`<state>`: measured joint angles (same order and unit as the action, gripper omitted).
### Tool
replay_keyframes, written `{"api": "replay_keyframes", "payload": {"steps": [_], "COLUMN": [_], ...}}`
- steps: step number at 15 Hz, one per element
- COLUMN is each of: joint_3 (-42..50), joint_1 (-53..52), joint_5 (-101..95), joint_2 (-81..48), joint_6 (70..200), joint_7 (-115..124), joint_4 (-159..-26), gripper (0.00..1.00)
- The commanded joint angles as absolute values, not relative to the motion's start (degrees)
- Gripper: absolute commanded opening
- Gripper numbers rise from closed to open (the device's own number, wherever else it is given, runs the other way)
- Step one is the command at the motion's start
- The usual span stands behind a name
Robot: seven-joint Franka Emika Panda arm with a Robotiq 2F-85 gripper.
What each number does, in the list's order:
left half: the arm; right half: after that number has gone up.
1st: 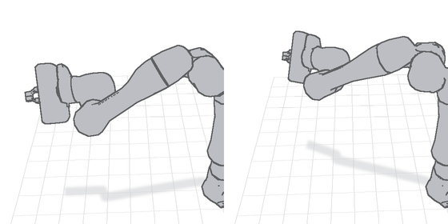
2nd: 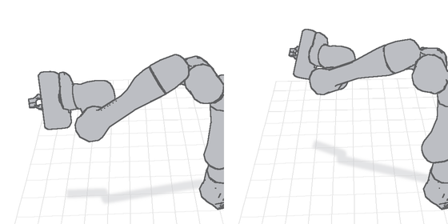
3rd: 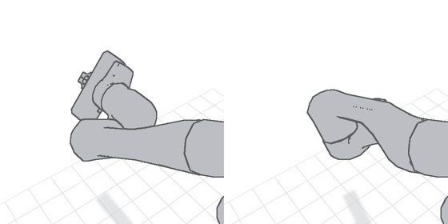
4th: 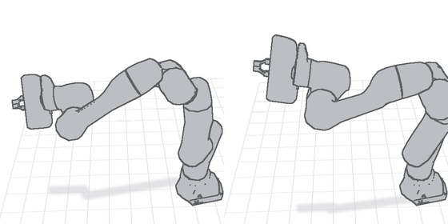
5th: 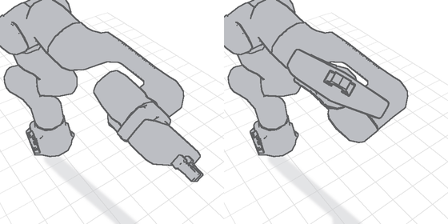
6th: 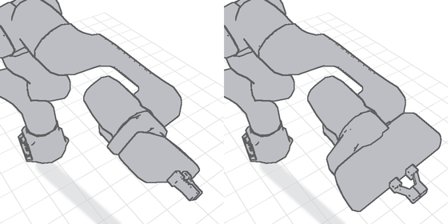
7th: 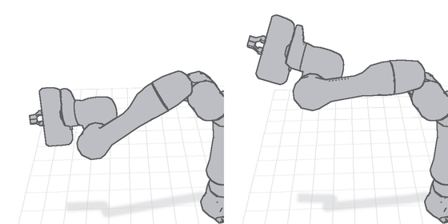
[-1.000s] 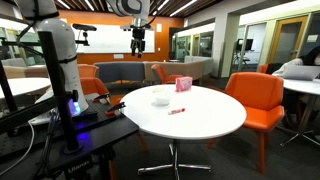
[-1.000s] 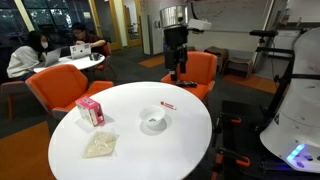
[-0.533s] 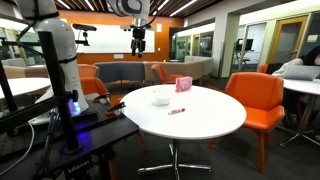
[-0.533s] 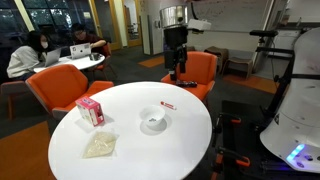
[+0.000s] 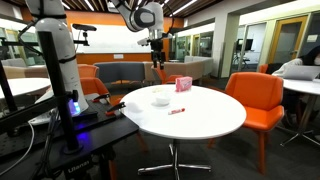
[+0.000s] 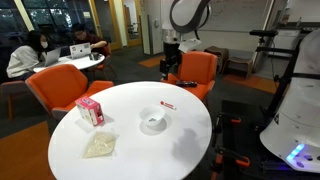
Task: Put the marker in the bowl
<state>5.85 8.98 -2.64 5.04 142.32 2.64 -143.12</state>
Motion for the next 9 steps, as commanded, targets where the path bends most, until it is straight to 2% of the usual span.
{"api": "replay_keyframes", "payload": {"steps": [1, 4, 9], "joint_3": [8.0, 9.7, 8.9], "joint_1": [10.2, 10.9, 13.7], "joint_5": [-5.9, -3.8, -2.0], "joint_2": [-4.5, -14.7, -29.1], "joint_6": [150.5, 154.8, 154.0], "joint_7": [3.8, 1.5, -3.0], "joint_4": [-139.3, -134.2, -124.7], "gripper": [1.00, 1.00, 1.00]}}
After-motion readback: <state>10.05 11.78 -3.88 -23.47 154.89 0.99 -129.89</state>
